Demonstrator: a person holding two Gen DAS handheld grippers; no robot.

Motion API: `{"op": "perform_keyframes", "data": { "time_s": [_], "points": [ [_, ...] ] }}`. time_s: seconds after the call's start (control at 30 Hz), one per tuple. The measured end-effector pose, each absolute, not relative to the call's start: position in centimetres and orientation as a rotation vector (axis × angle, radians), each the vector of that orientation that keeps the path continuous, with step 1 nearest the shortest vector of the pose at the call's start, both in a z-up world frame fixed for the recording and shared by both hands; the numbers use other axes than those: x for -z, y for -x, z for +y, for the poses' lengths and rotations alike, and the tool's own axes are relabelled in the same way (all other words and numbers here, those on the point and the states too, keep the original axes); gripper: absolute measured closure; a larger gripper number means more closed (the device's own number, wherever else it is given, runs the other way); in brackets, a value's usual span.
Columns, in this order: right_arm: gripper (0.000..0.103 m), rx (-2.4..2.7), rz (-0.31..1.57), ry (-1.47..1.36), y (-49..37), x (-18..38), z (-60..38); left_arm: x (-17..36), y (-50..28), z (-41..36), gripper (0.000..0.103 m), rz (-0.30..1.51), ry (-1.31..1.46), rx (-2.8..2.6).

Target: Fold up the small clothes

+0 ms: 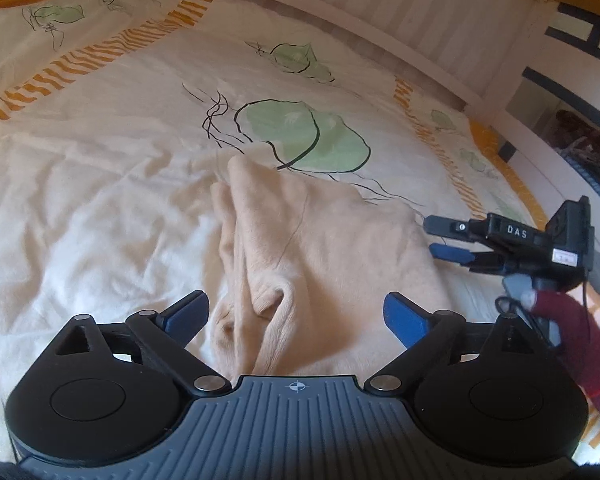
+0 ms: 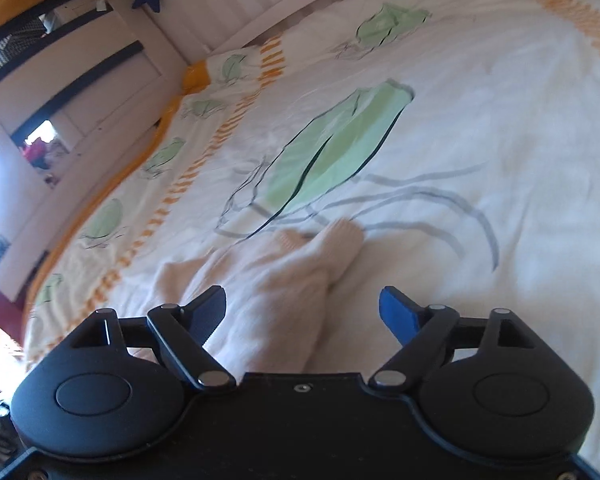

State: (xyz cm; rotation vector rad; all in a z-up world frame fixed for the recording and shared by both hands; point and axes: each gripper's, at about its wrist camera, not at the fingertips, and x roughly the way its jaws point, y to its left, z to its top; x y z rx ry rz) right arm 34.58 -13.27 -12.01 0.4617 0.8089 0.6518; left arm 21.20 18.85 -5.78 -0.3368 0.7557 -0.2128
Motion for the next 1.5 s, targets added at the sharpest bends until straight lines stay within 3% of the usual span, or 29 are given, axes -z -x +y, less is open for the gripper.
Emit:
{"op": "perform_keyframes", "data": {
  "time_s": [0.23, 0.47, 0.5, 0.53, 0.57, 0.6, 0.63, 0.93, 1.13, 1.3, 1.33, 1.4, 1.47, 1.5],
  "points": [
    [0.009, -0.738, 0.840, -0.496, -34.9, 13.6, -10.9, 10.2, -25.2, 18.8, 0.002, 0.904, 0.413, 0.204],
    [0.007, -0.805, 0.846, -0.591, -36.6, 14.5, -9.9, 10.6, -27.5, 18.6, 0.001, 0.912, 0.479, 0.282],
    [0.008, -0.808, 0.852, -0.591, -36.8, 14.4, -9.7, 10.6, -27.8, 18.7, 0.006, 0.912, 0.506, 0.294],
    [0.020, -0.803, 0.858, -0.579, -36.8, 14.3, -9.6, 10.7, -28.0, 18.8, 0.031, 0.915, 0.550, 0.325],
    [0.045, -0.784, 0.865, -0.554, -36.7, 14.1, -9.5, 10.8, -28.3, 18.9, 0.044, 0.930, 0.583, 0.339],
    [0.054, -0.766, 0.866, -0.530, -36.6, 13.8, -9.5, 10.7, -28.4, 18.9, 0.061, 0.941, 0.595, 0.329],
    [0.055, -0.756, 0.861, -0.516, -36.2, 13.4, -9.6, 10.5, -28.3, 18.8, 0.069, 0.945, 0.597, 0.334],
    [0.060, -0.742, 0.757, -0.415, -28.4, 5.6, -13.0, 5.1, -24.1, 14.4, 0.070, 0.890, 0.614, 0.512],
    [0.060, -0.708, 0.752, -0.450, -24.0, 3.8, -16.7, 3.6, -20.0, 11.5, 0.069, 0.868, 0.590, 0.587],
    [0.049, -0.489, 0.848, -0.298, -23.0, 7.7, -18.4, 8.3, -18.0, 10.7, 0.066, 1.018, 0.511, 0.455],
    [0.047, -0.424, 0.867, -0.266, -23.1, 8.7, -18.9, 9.8, -17.5, 10.8, 0.058, 1.057, 0.469, 0.407],
    [0.044, -0.353, 0.871, -0.278, -22.8, 9.5, -20.0, 10.8, -16.4, 11.9, 0.057, 1.011, 0.513, 0.419],
    [0.032, -0.323, 0.843, -0.319, -22.2, 9.3, -21.0, 10.3, -16.0, 12.5, 0.056, 1.018, 0.514, 0.393],
    [0.032, -0.316, 0.827, -0.318, -22.1, 9.0, -21.1, 9.4, -15.7, 12.5, 0.051, 1.007, 0.468, 0.369]
  ]
}}
